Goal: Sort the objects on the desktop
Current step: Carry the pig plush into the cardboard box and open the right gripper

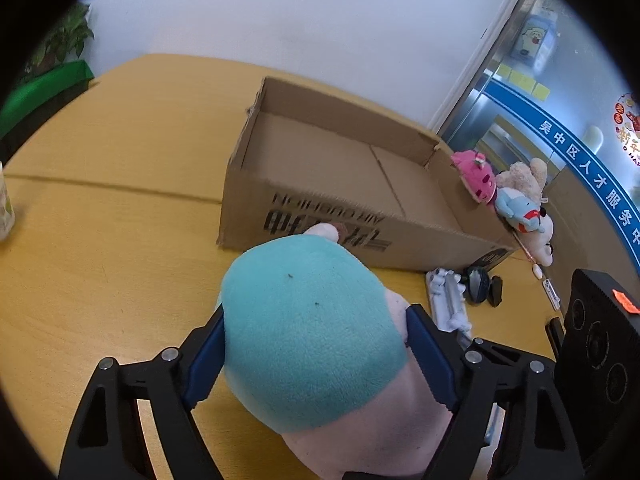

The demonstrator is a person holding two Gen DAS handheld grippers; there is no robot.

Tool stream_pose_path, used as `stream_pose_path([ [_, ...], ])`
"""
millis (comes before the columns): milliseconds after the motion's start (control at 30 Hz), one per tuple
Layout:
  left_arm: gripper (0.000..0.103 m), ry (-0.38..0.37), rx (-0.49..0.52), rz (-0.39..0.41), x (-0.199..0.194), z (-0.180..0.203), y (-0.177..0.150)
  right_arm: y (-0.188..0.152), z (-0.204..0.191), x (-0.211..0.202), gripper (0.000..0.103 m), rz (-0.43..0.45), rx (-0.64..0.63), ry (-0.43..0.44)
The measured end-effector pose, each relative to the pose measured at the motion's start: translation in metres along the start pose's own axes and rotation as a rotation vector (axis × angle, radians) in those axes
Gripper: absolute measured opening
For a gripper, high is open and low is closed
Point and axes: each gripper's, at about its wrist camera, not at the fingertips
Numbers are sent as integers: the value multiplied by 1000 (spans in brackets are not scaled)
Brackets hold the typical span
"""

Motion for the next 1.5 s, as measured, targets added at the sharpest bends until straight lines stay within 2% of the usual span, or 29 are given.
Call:
stream_pose_path([
  [100,83,-5,54,61,-16,15,31,19,-2,-20,78,57,-3,4],
  [200,80,-20,126,139,-33,33,75,45,0,-54,78,135,-18,-11],
  [400,79,-51,288,287,-58,71,182,120,16,-133,78,310,-59,-67],
  [567,79,-48,386,386,-68,96,253,178,32,-185,78,427,-66,-85],
  [733,79,-82,380,390,-47,85,304,227,53,-200,78,470,-64,-97],
  [800,79,-82,365,372,-29,73,317,243,63,-194,78,466,-52,-98],
  [933,79,-57,338,314,17,46,331,271,93,-156,78,423,-2,-77],
  [1033,79,-68,297,242,62,17,332,279,113,-121,78,374,39,-64],
  [1067,79,-74,274,209,81,5,331,284,136,-112,78,352,62,-58],
  [1233,79,-89,186,50,164,-44,317,282,183,-29,78,219,170,-43],
  [1367,79,-98,130,-66,218,-70,298,268,213,24,78,132,259,-37],
  [1500,78,-103,167,-79,231,-67,290,249,227,60,78,66,316,-79],
])
Point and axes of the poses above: each gripper's, at about its wrist camera, not at the fingertips, and x roughly the way its jaws point, z to its right, y to its top, and after that the axes turned 8 degrees about x, right-handed
